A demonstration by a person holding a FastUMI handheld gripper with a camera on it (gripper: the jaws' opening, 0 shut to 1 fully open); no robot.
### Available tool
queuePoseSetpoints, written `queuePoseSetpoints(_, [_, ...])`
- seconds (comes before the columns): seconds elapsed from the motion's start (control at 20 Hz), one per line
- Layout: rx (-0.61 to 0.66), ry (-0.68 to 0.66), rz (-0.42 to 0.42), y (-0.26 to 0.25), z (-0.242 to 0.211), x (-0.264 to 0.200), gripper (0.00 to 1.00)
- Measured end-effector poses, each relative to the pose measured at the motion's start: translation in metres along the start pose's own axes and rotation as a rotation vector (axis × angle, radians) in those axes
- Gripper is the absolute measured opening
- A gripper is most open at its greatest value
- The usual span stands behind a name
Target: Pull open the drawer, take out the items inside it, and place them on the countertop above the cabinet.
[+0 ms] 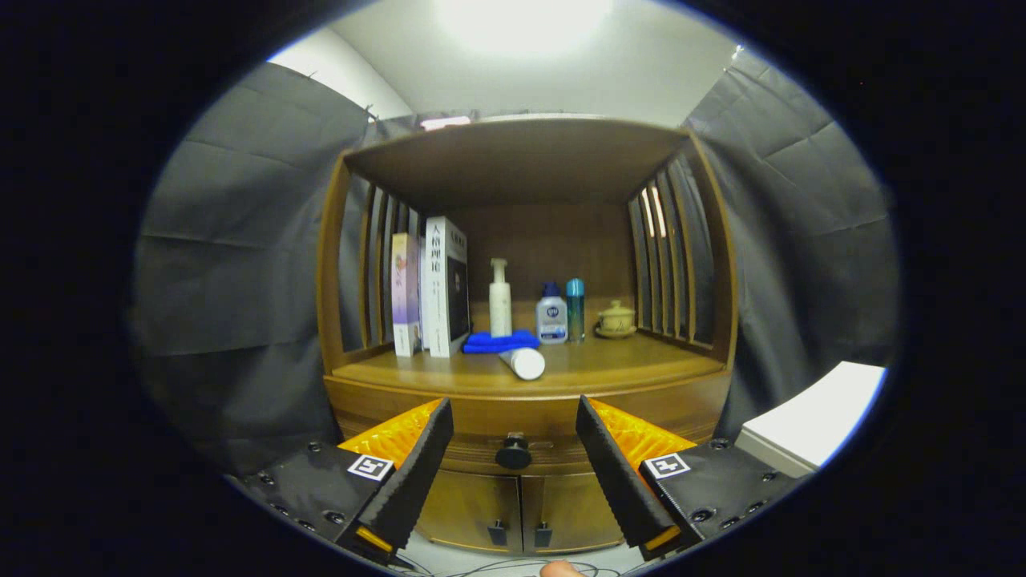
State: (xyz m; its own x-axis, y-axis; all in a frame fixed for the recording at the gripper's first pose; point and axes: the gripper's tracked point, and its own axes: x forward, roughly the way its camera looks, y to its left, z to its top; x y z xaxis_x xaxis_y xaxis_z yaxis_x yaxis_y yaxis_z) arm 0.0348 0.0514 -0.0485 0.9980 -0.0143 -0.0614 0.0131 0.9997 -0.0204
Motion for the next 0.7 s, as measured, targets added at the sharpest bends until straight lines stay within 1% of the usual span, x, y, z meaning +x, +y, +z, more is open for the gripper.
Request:
queuePoseSetpoints(0.15, [-0.001,-0.071,0.008,-0.008,0.032,-0.031,0.98])
queuePoseSetpoints(0.35, [-0.03,-0.126,0.014,-0.02,0.057,-0.067,0.98])
queuePoseSetpoints(0.45, [-0.015,-0.125,0.018,-0.021,0.056,-0.079,0.98])
queuePoseSetpoints(0.6, [0.049,-0.075,0.031,-0.019,0.039,-0.083,0.98])
queuePoseSetpoints(0.7, [0.054,-0.046,0.03,-0.02,0.031,-0.084,0.98])
